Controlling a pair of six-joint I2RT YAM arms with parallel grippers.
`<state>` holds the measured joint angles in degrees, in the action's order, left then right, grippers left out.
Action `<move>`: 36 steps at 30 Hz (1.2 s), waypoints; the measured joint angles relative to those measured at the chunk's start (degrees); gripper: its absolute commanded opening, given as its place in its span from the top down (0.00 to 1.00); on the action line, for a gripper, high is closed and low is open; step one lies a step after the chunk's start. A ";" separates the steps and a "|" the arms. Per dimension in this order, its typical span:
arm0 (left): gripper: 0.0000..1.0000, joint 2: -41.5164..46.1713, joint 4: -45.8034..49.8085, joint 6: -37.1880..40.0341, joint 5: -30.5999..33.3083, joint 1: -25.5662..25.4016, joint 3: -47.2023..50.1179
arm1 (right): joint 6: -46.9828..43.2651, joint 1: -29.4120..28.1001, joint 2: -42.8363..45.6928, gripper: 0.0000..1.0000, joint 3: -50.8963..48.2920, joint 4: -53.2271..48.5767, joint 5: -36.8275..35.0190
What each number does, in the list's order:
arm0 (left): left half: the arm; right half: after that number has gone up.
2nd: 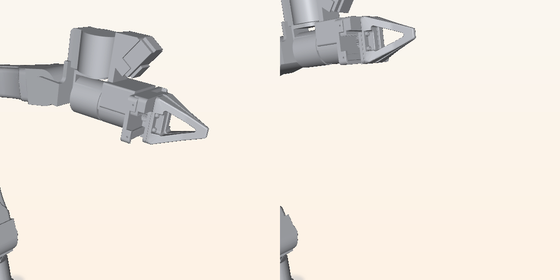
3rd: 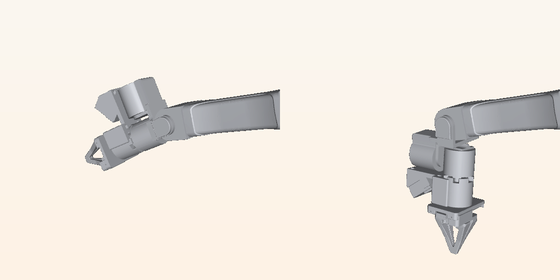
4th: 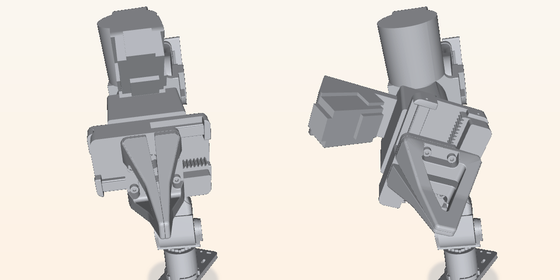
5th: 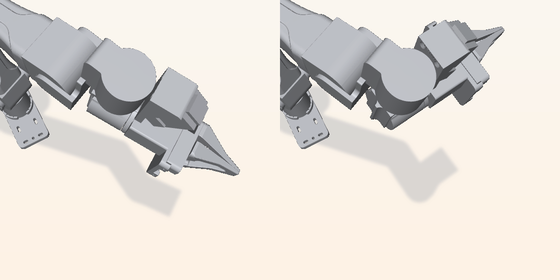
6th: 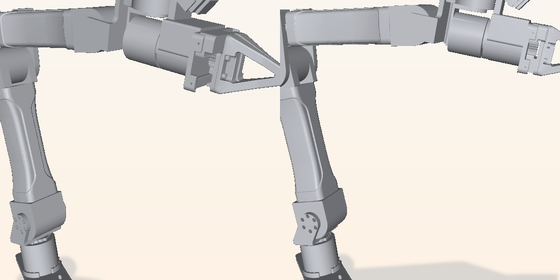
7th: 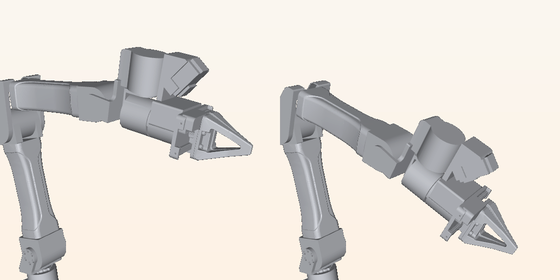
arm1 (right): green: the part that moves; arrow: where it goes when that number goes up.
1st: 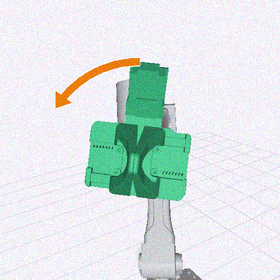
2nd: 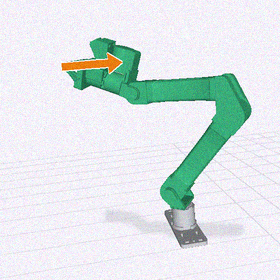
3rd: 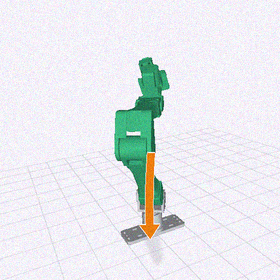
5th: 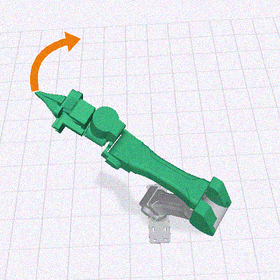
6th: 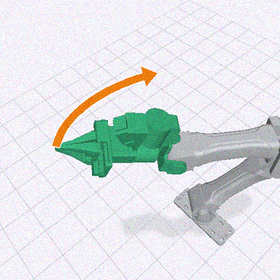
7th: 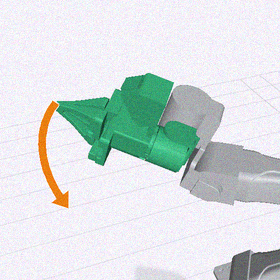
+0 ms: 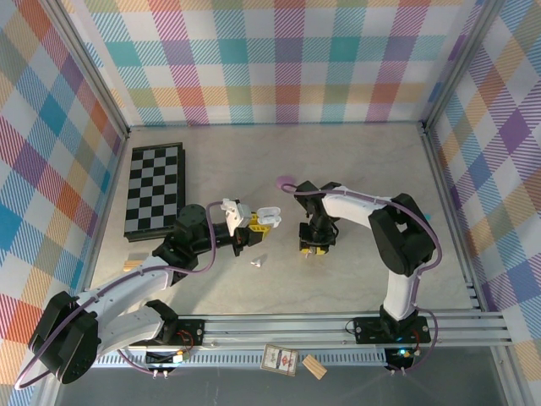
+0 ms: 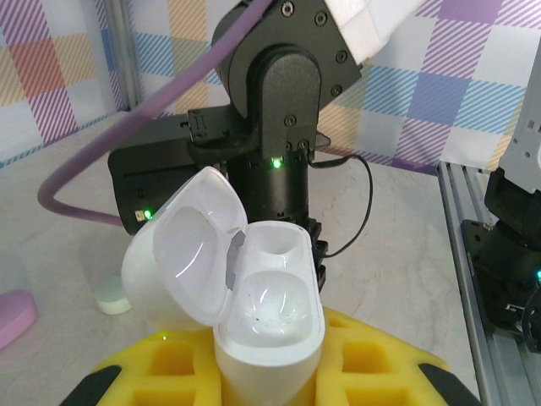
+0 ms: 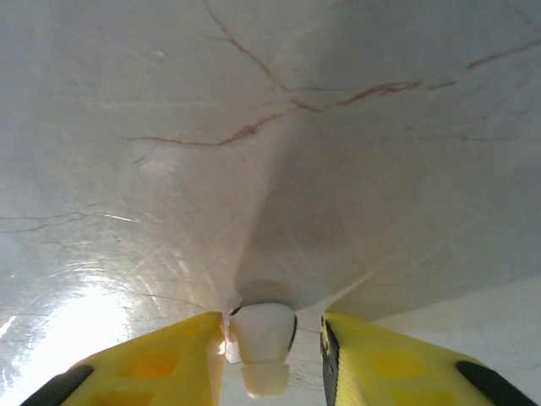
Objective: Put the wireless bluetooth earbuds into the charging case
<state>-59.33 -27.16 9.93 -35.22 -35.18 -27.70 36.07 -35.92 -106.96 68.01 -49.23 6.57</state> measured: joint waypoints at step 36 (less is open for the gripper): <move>0.81 -0.46 0.22 0.17 -0.04 0.00 0.17 | -2.01 -0.04 -2.36 0.77 3.21 -1.70 -0.79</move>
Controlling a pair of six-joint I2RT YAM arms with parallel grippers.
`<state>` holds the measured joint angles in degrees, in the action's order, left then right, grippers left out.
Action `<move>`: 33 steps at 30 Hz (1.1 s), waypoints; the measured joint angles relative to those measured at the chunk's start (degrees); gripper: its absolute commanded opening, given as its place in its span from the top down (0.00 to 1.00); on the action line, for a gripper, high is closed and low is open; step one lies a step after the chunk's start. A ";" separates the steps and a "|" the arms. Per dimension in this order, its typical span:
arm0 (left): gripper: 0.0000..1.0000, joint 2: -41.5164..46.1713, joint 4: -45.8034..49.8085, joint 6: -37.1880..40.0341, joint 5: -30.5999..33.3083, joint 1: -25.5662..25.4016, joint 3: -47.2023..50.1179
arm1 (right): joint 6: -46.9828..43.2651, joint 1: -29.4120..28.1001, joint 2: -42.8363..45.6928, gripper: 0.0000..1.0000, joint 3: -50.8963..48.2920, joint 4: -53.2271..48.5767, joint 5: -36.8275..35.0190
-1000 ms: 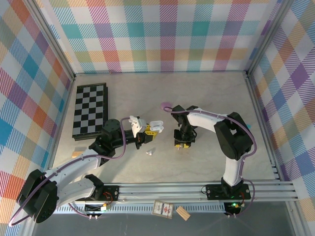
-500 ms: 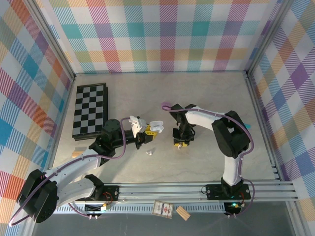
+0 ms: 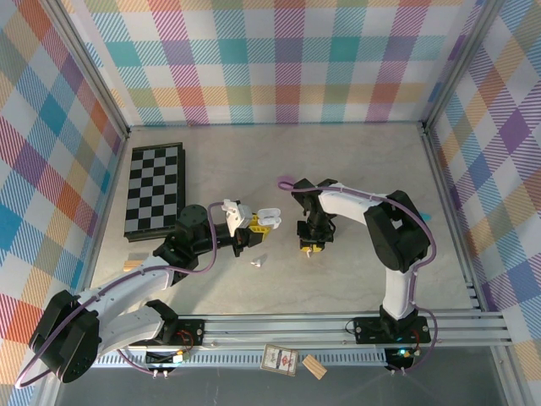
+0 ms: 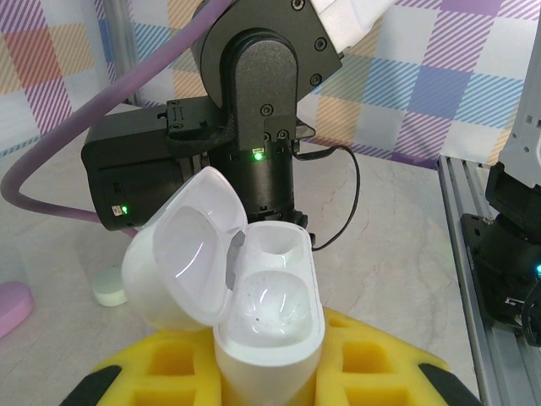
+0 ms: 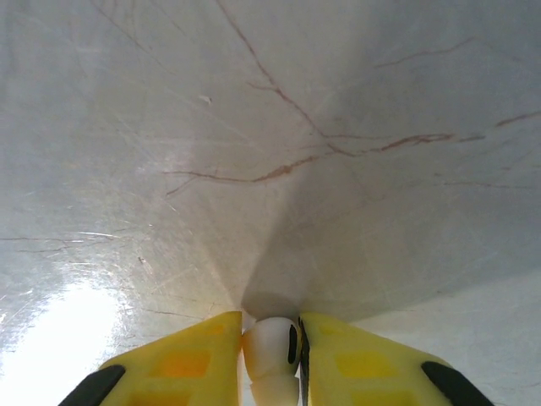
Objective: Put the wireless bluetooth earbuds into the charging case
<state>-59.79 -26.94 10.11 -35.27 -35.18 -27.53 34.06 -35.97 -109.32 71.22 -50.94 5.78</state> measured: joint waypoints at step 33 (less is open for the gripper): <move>0.81 -14.25 -12.59 -3.04 7.54 -3.74 -1.95 | 2.40 0.07 52.17 0.78 -23.80 37.86 -1.86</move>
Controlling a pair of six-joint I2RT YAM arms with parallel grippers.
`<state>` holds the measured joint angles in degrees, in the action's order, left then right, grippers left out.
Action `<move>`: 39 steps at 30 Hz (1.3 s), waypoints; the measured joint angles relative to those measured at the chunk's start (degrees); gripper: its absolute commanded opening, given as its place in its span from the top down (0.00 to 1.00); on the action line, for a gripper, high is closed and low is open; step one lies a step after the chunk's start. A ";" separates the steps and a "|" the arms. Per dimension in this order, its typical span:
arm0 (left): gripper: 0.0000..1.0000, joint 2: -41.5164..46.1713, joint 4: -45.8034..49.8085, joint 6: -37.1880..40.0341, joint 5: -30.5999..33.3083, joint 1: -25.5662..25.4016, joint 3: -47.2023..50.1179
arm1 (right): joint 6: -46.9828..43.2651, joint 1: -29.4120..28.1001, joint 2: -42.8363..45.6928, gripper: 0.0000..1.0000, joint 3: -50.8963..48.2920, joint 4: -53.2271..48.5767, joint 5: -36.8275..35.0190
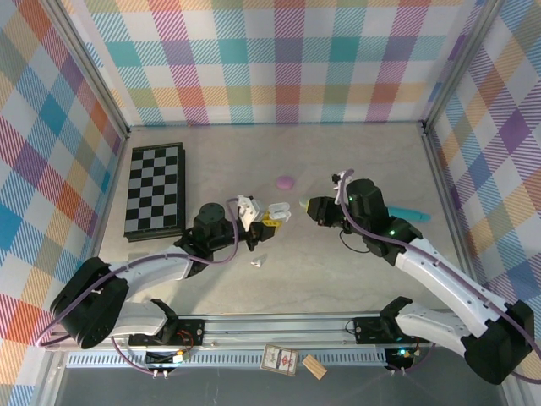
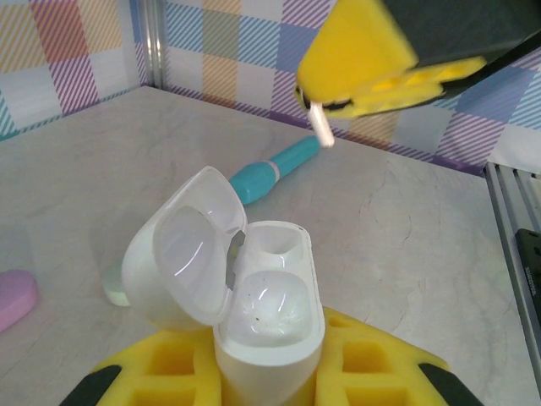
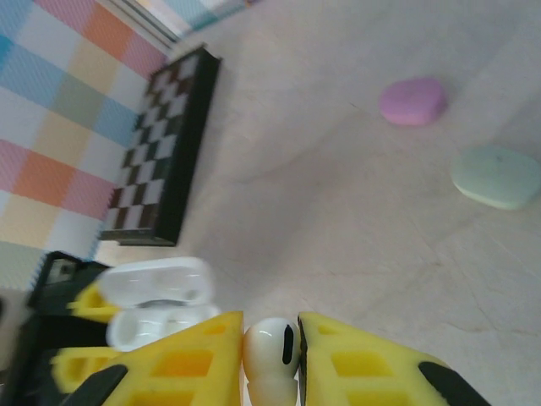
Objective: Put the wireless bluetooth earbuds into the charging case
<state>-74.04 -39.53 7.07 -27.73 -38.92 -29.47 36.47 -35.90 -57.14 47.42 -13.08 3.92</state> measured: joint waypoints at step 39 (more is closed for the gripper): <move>0.82 -4.96 -5.62 -3.19 1.07 -3.08 -5.29 | 0.79 0.31 -1.25 0.77 -4.15 11.45 5.99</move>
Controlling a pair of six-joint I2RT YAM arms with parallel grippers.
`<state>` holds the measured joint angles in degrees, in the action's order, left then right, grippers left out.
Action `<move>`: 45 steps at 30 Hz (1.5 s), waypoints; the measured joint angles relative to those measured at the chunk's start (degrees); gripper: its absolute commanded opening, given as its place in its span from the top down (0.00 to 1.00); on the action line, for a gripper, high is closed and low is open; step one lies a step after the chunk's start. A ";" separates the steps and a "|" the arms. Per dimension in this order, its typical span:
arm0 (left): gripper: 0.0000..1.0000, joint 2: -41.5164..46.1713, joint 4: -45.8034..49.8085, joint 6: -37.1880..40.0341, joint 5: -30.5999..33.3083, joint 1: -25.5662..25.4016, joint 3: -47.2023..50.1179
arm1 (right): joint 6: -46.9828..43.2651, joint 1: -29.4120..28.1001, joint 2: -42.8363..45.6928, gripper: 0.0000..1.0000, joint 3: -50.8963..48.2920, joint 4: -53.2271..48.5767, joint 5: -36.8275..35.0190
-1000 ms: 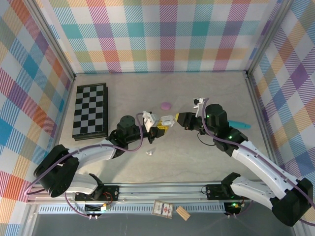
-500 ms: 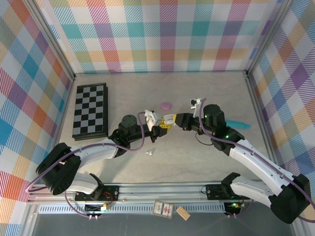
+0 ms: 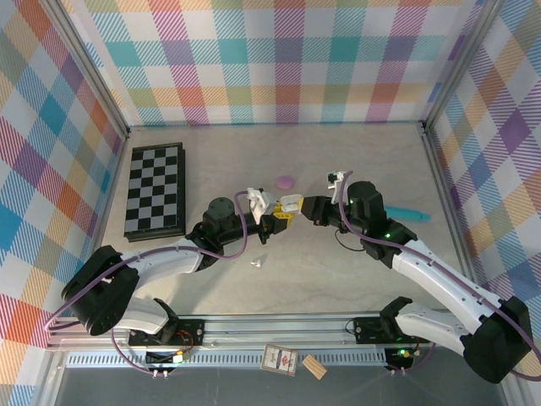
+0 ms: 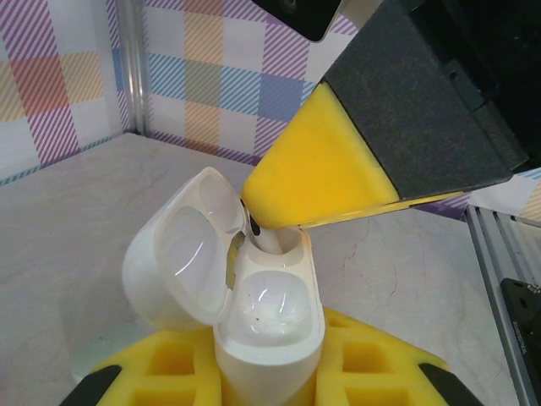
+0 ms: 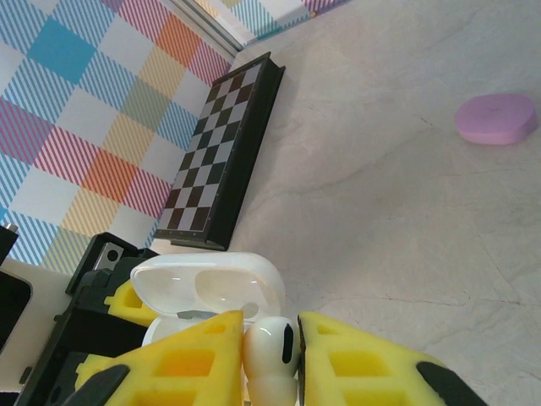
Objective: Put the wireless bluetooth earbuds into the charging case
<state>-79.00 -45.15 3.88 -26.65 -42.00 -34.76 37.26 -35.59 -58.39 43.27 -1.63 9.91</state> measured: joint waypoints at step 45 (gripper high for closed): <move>0.82 0.44 -1.44 -0.09 1.31 0.02 0.00 | -1.90 3.52 1.01 0.49 2.73 -7.04 4.57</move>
<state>-78.56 -46.59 3.79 -25.34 -41.98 -34.76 35.35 -32.08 -57.39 46.00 -8.67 14.48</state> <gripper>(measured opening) 0.193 0.497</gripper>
